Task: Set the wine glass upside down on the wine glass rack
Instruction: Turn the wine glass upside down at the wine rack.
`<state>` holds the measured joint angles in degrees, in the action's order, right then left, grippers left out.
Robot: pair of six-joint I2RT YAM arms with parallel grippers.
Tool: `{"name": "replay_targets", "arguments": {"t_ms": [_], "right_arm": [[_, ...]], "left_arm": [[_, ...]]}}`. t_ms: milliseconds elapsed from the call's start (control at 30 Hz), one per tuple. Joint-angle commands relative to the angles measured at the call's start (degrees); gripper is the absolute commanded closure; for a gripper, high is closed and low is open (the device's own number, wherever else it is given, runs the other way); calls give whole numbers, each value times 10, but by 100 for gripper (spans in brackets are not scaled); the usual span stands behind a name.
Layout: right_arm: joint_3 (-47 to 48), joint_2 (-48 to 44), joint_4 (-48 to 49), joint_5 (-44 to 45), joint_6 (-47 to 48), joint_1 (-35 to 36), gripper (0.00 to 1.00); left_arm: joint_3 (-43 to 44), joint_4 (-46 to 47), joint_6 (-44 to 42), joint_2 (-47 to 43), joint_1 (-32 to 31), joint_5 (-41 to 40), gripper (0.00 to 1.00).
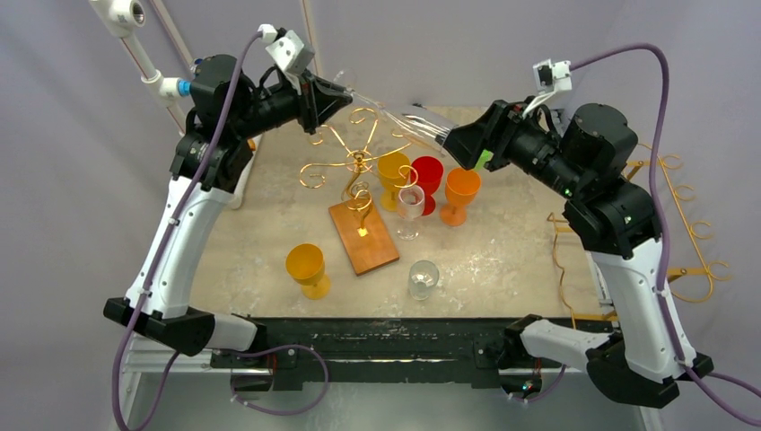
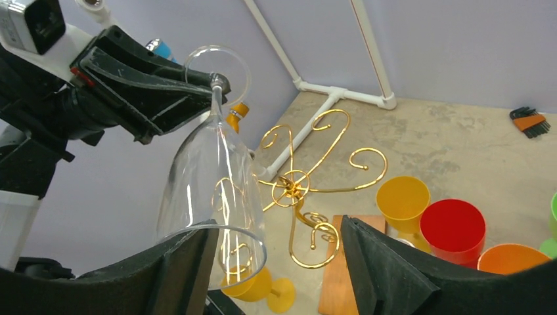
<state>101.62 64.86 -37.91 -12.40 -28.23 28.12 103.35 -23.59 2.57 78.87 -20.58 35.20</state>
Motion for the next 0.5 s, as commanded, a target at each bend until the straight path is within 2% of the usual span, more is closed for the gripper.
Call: {"name": "replay_targets", "arguments": {"t_ms": [0, 67, 267, 333, 400, 467], "right_arm": [[3, -25, -29, -5, 33, 2, 19], [21, -27, -62, 0, 55, 2, 15], [94, -23, -156, -43, 112, 2, 15], [98, -23, -164, -54, 120, 2, 11], [105, -11, -163, -65, 123, 2, 2], [119, 10, -152, -101, 121, 2, 1]], "left_arm": [[26, -5, -70, -14, -9, -5, 100], [23, -11, -114, -20, -9, -22, 100], [10, -21, -256, -53, -9, -27, 100], [18, -27, -274, -55, -9, -20, 100], [19, -27, -289, -63, -9, 4, 100], [1, -9, -309, -80, -9, 38, 100]]}}
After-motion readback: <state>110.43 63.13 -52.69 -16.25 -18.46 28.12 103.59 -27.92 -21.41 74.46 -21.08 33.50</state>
